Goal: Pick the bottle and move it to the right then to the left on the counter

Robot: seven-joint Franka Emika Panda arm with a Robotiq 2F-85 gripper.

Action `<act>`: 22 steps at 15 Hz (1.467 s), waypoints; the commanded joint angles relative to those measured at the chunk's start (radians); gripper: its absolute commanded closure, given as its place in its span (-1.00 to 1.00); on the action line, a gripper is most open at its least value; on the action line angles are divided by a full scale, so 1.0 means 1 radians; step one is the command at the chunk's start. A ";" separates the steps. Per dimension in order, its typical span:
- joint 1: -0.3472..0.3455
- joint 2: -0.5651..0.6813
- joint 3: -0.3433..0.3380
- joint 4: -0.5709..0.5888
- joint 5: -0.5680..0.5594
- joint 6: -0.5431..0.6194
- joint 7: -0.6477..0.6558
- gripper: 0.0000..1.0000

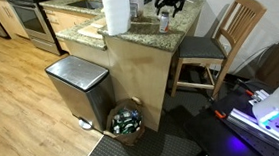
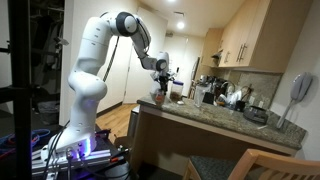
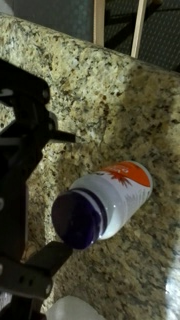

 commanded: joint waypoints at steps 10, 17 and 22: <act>0.024 -0.013 -0.012 0.001 0.025 -0.029 -0.002 -1.00; 0.023 -0.014 -0.010 0.002 0.101 -0.055 0.000 -1.00; 0.021 -0.017 -0.004 -0.004 0.138 -0.078 -0.016 -1.00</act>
